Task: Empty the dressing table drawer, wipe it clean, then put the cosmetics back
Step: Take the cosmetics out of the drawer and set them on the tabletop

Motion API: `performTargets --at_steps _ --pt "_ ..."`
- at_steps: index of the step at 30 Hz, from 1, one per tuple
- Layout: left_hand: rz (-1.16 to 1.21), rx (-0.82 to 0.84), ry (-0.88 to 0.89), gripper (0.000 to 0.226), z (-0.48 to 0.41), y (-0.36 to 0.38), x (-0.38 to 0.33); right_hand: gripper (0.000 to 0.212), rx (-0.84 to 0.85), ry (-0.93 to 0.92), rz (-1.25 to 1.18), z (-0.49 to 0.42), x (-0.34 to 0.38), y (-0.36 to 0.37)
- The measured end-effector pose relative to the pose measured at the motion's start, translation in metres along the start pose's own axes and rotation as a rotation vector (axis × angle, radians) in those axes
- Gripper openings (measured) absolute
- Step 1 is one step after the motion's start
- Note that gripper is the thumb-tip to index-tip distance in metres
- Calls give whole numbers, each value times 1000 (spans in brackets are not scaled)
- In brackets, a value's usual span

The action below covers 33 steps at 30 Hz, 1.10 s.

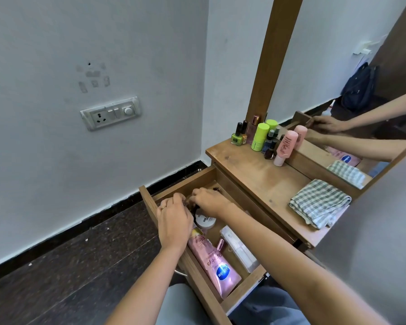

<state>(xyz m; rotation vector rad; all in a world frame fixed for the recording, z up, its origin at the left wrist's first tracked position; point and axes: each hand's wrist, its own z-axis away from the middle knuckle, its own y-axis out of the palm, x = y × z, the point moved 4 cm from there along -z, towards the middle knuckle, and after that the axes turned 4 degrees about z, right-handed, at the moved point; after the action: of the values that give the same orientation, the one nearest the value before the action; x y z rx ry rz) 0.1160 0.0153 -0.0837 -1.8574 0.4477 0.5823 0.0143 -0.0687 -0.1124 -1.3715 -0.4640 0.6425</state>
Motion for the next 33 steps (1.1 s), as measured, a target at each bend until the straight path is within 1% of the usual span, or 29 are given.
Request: performTargets --at_steps 4,7,9,11,13,16,18,21,24,27,30,31,33 --pt "-6 18 -9 17 0 1 2 30 -17 -31 61 -3 -2 3" --pt "-10 15 -10 15 1 1 2 27 -24 -81 125 -3 0 8" --pt "2 9 -23 14 1 1 3 27 -38 -107 116 -3 1 8" --pt "8 4 -32 13 1 0 2 23 -63 -109 94 -3 2 5" --pt "5 6 -28 14 0 1 1 16 -98 -56 56 -5 1 -3" --pt "6 3 -21 15 0 1 1 27 -121 109 -52 -8 -3 -16" --pt "7 3 -21 14 0 1 2 28 -116 205 -105 -9 -5 -23" --pt "12 4 -28 14 0 1 0 22 -137 261 -105 -10 -11 -38" --pt "8 17 -32 14 -1 1 1 15 -177 293 -165 -2 -21 -75" --pt "18 16 -31 14 -2 2 2 7 -233 340 -298 12 -49 -123" --pt "21 15 -27 14 -2 3 3 12 -356 413 -399 14 -95 -159" --pt "24 16 -27 14 -2 4 4 13 -369 436 -401 13 -108 -168" --pt "30 14 -25 13 -2 4 4 14 -342 480 -338 8 -132 -177"
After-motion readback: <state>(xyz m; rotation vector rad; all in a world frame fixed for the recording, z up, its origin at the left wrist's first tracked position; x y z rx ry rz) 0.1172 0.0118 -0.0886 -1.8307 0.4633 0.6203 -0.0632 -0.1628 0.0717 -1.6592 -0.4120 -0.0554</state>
